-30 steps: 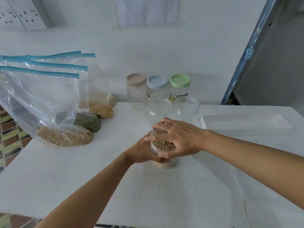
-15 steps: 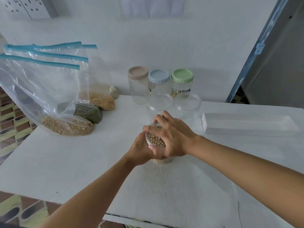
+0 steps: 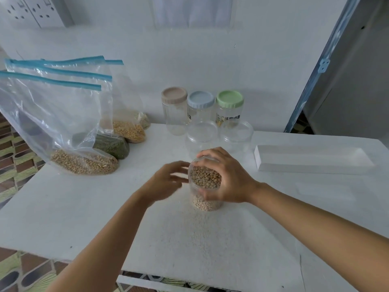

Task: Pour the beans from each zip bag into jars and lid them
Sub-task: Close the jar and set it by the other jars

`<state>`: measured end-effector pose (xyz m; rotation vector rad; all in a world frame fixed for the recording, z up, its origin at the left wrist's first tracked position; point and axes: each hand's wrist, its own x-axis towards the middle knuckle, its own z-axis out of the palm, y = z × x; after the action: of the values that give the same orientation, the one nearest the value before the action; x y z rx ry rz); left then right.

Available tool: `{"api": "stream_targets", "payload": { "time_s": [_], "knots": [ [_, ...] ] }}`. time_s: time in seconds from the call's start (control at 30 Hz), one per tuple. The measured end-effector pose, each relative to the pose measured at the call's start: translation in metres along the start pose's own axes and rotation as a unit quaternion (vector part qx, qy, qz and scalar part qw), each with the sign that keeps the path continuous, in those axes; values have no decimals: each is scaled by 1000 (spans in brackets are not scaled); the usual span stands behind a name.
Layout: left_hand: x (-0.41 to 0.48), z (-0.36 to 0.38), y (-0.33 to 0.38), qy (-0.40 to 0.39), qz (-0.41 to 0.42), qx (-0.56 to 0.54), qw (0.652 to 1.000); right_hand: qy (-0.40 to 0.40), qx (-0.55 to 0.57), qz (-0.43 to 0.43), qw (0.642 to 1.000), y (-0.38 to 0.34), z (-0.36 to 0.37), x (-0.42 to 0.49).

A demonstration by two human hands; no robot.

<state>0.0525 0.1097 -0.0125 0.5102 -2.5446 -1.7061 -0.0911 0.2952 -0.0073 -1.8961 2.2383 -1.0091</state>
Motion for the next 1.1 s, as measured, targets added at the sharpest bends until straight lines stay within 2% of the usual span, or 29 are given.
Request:
{"api": "stream_targets", "payload": {
  "time_s": [0.1, 0.17, 0.33, 0.4, 0.57, 0.8, 1.0, 1.1],
  "knots": [
    [25, -12, 13, 188, 20, 12, 982, -14, -9, 4, 1000, 0, 0, -1],
    [46, -10, 25, 241, -12, -46, 969, -14, -20, 6, 1000, 2, -1, -1],
    [93, 1, 38, 165, -164, -170, 957, 7, -51, 21, 998, 6, 0, 5],
    [102, 4, 38, 133, -176, -185, 958, 15, -64, 21, 998, 7, 2, 8],
    [109, 2, 39, 93, -135, -184, 969, 23, -85, 14, 996, 7, 4, 8],
    [88, -23, 20, 163, -110, -148, 969, 13, -123, 13, 992, 9, 6, 13],
    [64, -63, -16, 224, -107, -96, 964, 34, -216, -14, 976, 16, 15, 40],
    [59, -76, -25, 240, -102, -84, 962, 11, -245, 5, 970, 20, 14, 58]
  ]
}}
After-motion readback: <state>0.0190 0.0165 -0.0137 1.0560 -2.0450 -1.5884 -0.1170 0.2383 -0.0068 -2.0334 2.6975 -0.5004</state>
